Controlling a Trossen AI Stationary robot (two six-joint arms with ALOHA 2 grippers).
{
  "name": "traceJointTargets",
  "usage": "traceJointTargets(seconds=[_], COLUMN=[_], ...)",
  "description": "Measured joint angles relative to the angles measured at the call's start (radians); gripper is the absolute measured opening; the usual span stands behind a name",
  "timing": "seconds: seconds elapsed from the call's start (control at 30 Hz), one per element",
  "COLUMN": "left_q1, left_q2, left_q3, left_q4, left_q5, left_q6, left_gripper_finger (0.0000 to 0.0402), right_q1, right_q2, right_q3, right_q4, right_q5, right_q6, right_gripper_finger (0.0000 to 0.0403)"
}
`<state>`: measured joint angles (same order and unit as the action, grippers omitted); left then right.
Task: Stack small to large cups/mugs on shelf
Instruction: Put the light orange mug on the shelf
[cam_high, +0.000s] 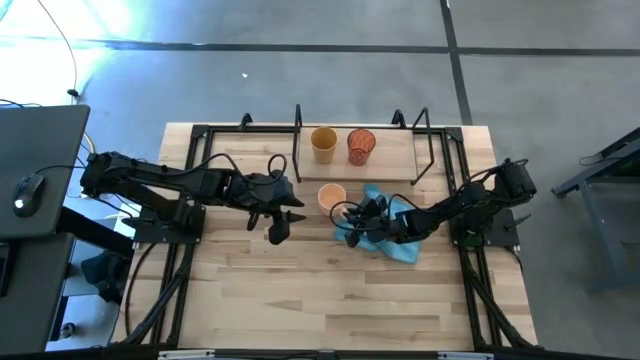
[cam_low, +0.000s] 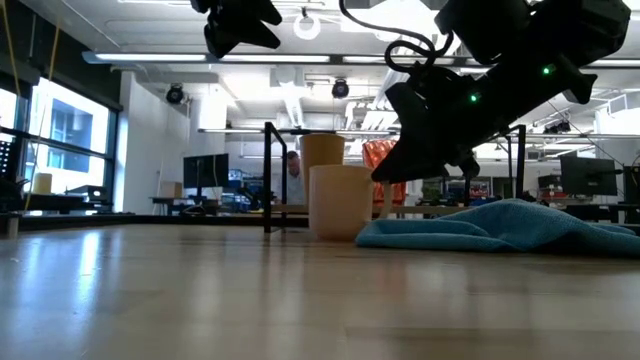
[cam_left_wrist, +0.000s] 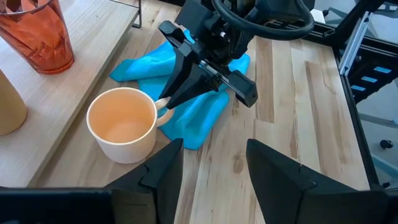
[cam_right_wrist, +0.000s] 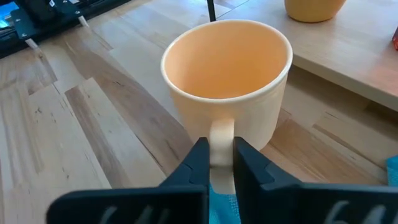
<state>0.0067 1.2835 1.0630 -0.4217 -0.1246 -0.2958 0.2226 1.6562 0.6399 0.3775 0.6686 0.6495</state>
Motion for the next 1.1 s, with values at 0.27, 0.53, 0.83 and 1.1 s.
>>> traceJointTargets(seconds=[0.27,0.53,0.83,1.1], left_q1=[0.000,0.000,0.000,0.000], left_q2=[0.000,0.000,0.000,0.000], left_q3=[0.000,0.000,0.000,0.000], left_q4=[0.000,0.000,0.000,0.000], left_q5=[0.000,0.000,0.000,0.000], left_q6=[-0.008,-0.008,-0.003,0.023], left_gripper_finger=[0.0166,0.0166,0.0166,0.0165], right_q1=[0.007,0.046,0.079,0.140], right_q2=[0.000,0.000,0.000,-0.001], right_q3=[0.000,0.071,0.263,0.337], right_q4=[0.003,-0.081,-0.510,-0.789], right_q5=[0.015,0.069,0.114,0.190], right_q6=[0.070,0.072,0.157,0.412], right_gripper_finger=[0.0010,0.0008,0.0007,0.0007])
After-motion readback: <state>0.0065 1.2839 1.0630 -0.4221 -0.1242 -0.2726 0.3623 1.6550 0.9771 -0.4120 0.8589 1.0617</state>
